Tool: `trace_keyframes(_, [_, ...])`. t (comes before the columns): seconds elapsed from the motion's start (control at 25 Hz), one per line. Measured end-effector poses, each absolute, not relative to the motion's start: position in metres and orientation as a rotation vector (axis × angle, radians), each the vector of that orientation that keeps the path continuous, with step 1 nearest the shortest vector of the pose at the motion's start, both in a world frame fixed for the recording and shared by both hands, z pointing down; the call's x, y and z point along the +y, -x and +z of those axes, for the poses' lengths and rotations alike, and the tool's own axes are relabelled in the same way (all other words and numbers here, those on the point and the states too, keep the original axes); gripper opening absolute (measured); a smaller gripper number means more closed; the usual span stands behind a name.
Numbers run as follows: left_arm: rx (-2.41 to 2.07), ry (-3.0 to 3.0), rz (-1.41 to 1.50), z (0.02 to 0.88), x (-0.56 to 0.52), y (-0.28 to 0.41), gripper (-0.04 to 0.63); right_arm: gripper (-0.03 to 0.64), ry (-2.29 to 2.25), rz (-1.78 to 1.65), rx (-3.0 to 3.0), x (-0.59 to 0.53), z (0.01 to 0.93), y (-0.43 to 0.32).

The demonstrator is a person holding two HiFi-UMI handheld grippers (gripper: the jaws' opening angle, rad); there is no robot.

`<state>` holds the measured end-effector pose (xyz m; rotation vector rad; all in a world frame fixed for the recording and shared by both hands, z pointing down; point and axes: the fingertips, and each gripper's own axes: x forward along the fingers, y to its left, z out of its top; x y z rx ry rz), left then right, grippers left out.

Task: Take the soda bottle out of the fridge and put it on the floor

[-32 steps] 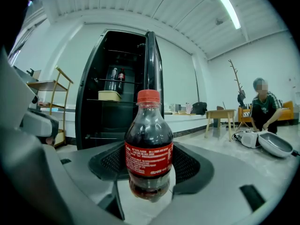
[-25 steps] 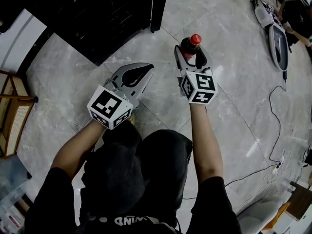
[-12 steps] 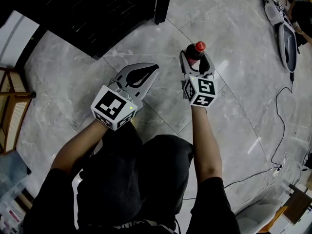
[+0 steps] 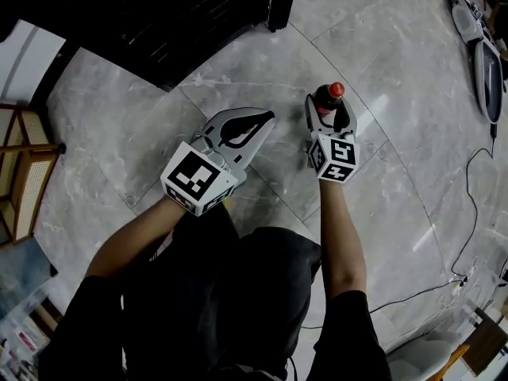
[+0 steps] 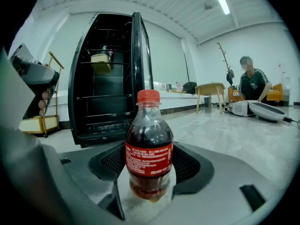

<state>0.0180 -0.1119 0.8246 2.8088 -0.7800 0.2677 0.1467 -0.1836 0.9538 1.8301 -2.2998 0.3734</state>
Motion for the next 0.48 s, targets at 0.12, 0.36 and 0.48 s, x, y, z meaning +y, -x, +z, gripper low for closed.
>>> trace_keyframes(0.12, [-0.781,-2.788,0.263,0.834,-0.114,-0.015,0.006,0.313,-1.839,0.373,-2.289,-0.183,0.967,-0.148])
trace_keyframes(0.36, [-0.772,-2.767,0.273,0.845,-0.114,-0.017,0.006,0.313,-1.837,0.396,-2.270,-0.182,0.990,-0.148])
trace_keyframes(0.48, [-0.766,-2.757,0.284,0.850,-0.112,-0.018,0.006,0.313,-1.868,0.392,-2.274,-0.182,0.995,-0.151])
